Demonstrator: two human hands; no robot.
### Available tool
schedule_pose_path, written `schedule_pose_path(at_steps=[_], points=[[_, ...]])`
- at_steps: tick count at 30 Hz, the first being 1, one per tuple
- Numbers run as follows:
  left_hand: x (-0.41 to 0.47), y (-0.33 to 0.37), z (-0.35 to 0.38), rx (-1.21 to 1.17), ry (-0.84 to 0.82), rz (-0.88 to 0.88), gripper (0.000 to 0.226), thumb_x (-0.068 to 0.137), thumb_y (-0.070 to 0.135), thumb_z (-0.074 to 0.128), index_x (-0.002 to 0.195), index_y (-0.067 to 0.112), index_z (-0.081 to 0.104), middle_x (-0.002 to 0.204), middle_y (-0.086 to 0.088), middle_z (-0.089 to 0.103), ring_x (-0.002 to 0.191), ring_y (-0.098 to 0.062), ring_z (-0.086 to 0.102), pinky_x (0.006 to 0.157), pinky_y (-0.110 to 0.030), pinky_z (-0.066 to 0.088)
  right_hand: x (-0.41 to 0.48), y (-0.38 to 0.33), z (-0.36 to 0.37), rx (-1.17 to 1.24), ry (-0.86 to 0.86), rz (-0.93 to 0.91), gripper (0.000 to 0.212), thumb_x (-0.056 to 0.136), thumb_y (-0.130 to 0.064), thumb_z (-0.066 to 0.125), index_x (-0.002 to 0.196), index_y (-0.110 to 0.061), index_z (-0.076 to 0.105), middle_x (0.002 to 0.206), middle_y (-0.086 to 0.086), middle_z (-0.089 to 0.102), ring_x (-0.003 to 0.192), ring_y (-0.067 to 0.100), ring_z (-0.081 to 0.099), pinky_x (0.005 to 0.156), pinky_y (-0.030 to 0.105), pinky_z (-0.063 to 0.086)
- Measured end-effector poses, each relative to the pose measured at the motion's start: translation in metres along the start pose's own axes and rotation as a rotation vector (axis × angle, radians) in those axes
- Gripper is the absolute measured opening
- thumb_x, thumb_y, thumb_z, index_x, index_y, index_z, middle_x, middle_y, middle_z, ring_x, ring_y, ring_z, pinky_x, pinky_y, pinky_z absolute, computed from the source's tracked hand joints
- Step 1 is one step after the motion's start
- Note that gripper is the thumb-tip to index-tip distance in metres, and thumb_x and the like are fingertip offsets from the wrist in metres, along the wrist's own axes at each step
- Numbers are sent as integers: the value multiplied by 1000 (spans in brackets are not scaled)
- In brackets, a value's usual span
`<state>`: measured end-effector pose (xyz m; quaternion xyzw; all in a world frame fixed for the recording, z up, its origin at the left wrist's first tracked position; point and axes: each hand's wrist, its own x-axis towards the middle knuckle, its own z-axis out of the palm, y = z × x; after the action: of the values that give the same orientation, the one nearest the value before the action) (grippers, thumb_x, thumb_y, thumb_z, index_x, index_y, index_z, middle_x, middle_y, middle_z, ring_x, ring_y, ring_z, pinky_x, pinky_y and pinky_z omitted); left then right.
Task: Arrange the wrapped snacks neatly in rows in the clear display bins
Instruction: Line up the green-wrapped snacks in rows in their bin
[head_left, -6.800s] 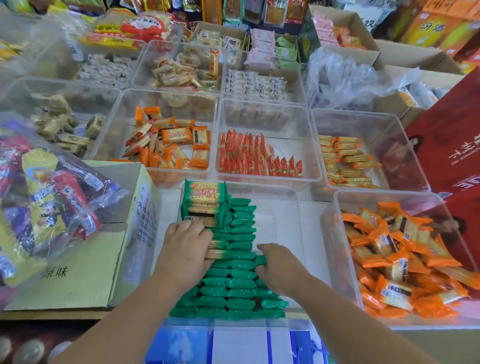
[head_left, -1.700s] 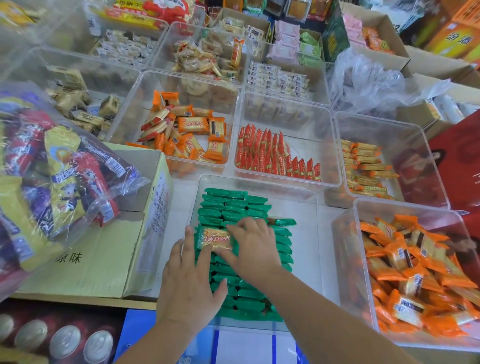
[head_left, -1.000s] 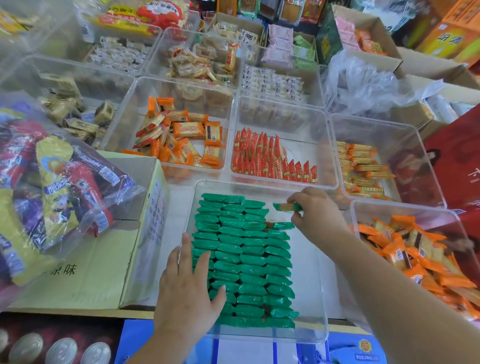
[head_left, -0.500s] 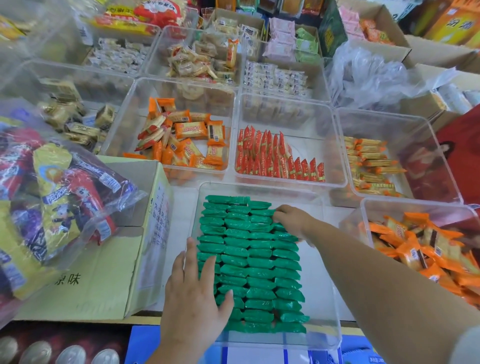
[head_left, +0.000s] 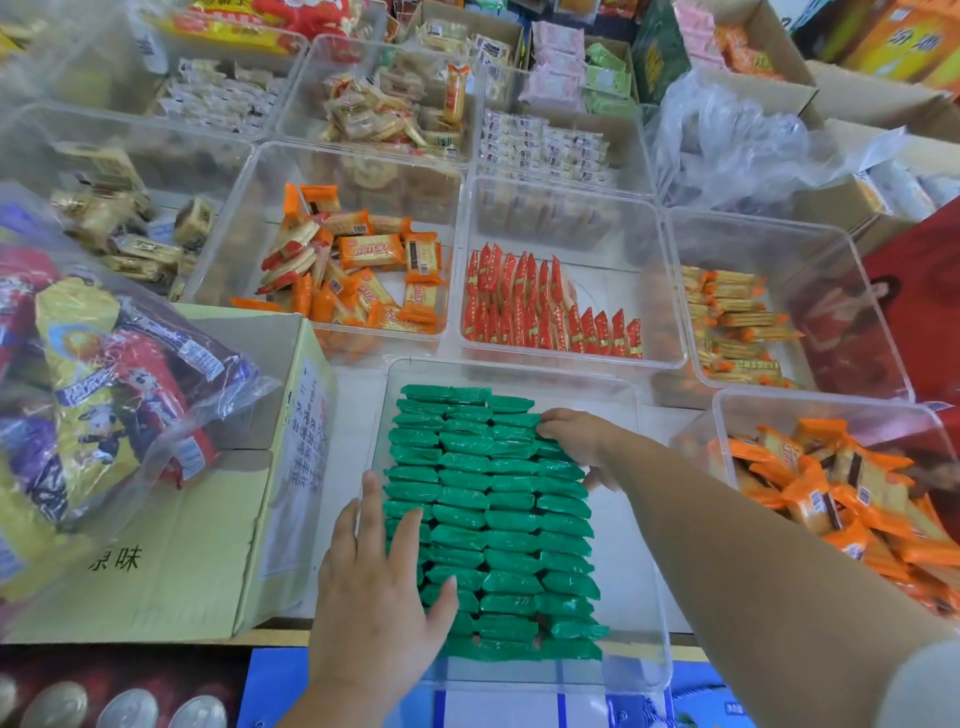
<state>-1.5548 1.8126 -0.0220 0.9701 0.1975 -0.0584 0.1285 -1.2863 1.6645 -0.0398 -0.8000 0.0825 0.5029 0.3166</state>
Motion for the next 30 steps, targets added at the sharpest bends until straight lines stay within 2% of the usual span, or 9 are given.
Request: schedule_pose_path(at_steps=[4,8,14,18,20,25,26,28,30], points=[[0,0,2,19,4,5,76,77,62,70,135,15,60,162,-24,23,134,-45,44,98,-55,51,8,7,14,65,50,-65,36,106,-32,39,140,-28,46,119,-4,48,100,19,50,82,36,43],[0,-1,4,33,6,2,75,77,62,70,135,15,60,162,-24,23,134,-45,43,98,-55,51,9,5,7,35,15,8,28,98,-40,40,105,-20,59,100,5,66,86,21,63,67,33,52],[1,-2,7,25,13,5,74,76,60,71,133,14,61,162,-24,22,133,-45,43,98,-55,51,11,2,2,-47,21,23,27,99,-38,33,96,-25,56,100,5,63,89,24,62,59,36,50],[0,-2,10,40,42,6,74,77,61,71,134,15,60,163,-23,22,135,-45,42,99,-55,50,11,11,10,-86,125,-112,40,103,-37,32,138,-24,48,133,7,55,113,32,57,90,47,51],[0,-2,12,48,66,12,74,78,61,70,135,15,60,163,-23,22,136,-44,41,101,-54,49,2,21,15,-34,233,-167,48,104,-42,36,150,-27,34,144,11,50,110,28,54,95,42,46],[-1,-1,14,33,109,4,75,81,64,64,139,17,57,164,-20,19,139,-39,33,106,-50,45,-53,56,31,-17,283,-291,70,102,-45,47,159,-36,8,153,2,43,77,8,57,55,18,45],[0,-1,14,30,106,-2,76,82,66,61,141,18,55,165,-19,17,140,-38,31,109,-49,42,-65,61,34,-58,281,-321,72,101,-46,49,159,-37,7,156,2,39,80,9,61,54,15,47],[0,-1,14,17,93,-5,77,85,68,55,145,20,49,166,-18,12,143,-36,26,114,-47,36,-90,75,40,-160,314,-390,74,100,-47,53,159,-35,10,162,-2,29,116,20,60,86,22,54],[-1,-1,13,-12,91,0,76,86,66,56,146,19,48,166,-18,12,144,-37,24,117,-49,31,-115,93,45,-201,365,-456,68,98,-47,56,157,-34,23,161,-6,30,139,18,42,110,34,41]])
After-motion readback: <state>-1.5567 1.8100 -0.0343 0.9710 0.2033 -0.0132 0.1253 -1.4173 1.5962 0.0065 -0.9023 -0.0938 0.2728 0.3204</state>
